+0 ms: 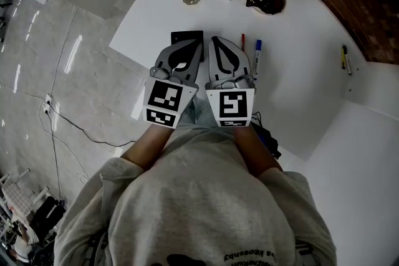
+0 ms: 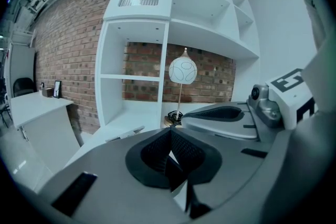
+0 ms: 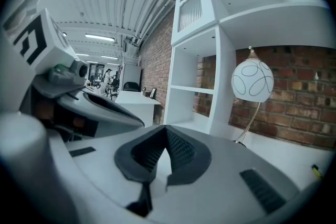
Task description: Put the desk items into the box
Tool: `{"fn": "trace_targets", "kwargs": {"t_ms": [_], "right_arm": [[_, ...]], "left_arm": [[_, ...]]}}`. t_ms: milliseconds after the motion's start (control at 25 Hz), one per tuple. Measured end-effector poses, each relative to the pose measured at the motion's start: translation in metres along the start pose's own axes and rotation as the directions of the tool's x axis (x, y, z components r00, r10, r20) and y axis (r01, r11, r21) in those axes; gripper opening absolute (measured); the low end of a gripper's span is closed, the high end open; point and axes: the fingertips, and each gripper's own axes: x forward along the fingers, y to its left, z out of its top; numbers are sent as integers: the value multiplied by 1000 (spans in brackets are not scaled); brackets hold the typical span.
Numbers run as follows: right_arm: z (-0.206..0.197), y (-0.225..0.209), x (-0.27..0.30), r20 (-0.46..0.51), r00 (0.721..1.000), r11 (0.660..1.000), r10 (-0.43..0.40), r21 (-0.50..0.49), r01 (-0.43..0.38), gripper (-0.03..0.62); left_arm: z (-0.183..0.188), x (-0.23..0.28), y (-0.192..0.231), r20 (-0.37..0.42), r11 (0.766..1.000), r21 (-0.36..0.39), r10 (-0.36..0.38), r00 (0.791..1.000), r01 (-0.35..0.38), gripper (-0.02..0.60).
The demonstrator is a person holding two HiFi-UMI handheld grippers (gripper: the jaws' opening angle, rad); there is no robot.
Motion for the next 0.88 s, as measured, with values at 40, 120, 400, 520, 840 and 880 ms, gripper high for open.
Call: {"fn": "trace_targets", "kwargs": {"t_ms": [40, 120, 400, 520, 840, 880], "right_arm": [[-1, -5, -2, -2, 1000, 1000, -9, 2, 9, 17], [-3, -15, -7, -6, 1000, 1000, -29, 3, 29, 17], [-10, -48, -25, -13, 996, 996, -94, 2, 94, 17], [-14, -60, -31, -20, 992, 993, -122, 7, 122, 17], [-25, -83, -44, -45, 985, 986, -166, 12, 167, 17], [-26, -86, -46, -46, 984, 985, -171, 12, 172, 17]], "left_arm": [[1, 2, -3, 1, 1000, 1, -5, 1000, 5, 3], [3, 8, -11, 5, 1000, 4, -18, 1000, 18, 3], [12, 30, -37, 19, 998, 18, -68, 998, 68, 3], [15, 37, -47, 20, 996, 24, -88, 996, 88, 3], [15, 57, -79, 12, 988, 32, -152, 988, 152, 3], [15, 59, -82, 10, 987, 33, -159, 987, 159, 3]]}}
